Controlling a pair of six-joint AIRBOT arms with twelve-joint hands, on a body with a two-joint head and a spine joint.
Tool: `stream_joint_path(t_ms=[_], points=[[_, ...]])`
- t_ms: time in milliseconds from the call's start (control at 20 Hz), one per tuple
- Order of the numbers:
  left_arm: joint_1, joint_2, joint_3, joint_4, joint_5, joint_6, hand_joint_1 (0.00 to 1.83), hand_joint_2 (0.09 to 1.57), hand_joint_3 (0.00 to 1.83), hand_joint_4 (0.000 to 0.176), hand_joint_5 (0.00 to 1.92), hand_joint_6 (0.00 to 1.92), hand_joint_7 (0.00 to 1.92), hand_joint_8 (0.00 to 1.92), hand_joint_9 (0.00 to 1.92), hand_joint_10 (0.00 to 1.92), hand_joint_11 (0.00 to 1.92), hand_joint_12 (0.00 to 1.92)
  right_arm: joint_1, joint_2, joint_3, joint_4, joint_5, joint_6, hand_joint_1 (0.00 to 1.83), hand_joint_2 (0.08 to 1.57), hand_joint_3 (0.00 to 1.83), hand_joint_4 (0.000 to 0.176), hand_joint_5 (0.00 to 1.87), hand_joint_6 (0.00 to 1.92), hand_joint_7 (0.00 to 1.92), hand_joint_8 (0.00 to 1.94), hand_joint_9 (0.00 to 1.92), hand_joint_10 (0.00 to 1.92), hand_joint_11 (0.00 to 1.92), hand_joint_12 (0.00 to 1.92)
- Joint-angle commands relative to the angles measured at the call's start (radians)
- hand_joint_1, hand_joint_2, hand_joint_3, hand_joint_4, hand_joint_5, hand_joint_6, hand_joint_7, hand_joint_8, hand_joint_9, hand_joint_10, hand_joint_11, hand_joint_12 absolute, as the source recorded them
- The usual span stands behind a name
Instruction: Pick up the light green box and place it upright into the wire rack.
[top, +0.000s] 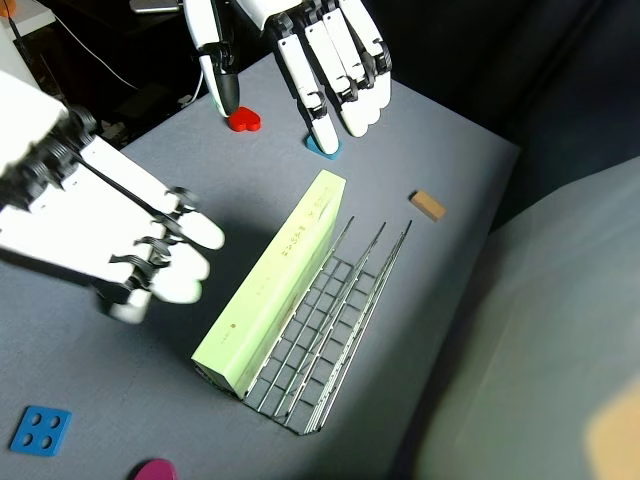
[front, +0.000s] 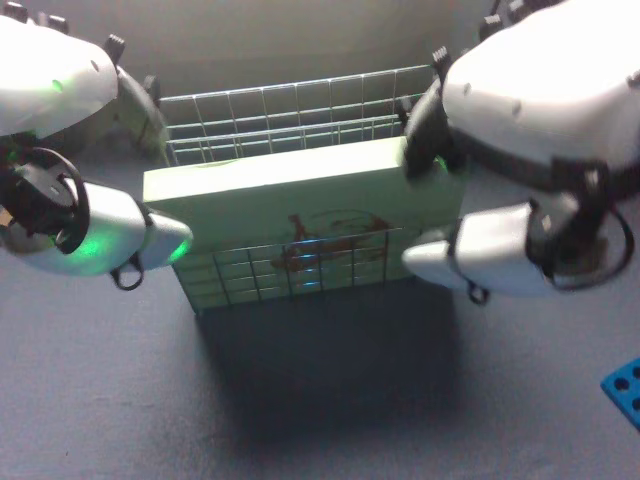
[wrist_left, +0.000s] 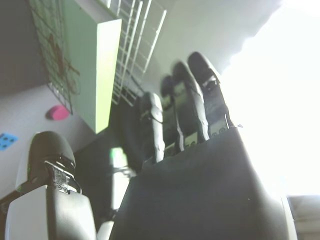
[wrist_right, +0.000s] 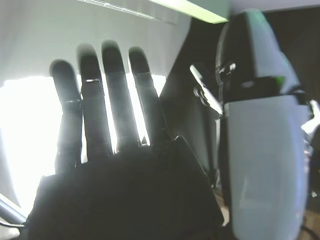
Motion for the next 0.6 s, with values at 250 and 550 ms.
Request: stream_joint_path(t_ms=[250,550], points=[[-0.014,-0.006,-0.007,0.078,-0.024,-0.003,0.93,1.26,0.01,0.006,0.94,1.92,0.95,1.92,0.95,1.92,1.07,1.92,-0.041,0.058,-0.043,-0.068,0.031,0.049,0.75,1.27,0.01,0.0,1.15,1.92,1.36,1.94,1.64,1.92,1.88,1.92],[-0.011,-0.013,-0.006,0.078,-0.024,-0.006,0.94,1.3,0.02,0.0,1.22,1.92,1.3,1.92,1.34,1.92,1.43,1.92,-0.067,0.064,-0.043,-0.134,0.041,0.074,0.69,1.48,0.01,0.176,1.4,1.92,1.6,1.94,1.76,1.92,1.92,1.92]])
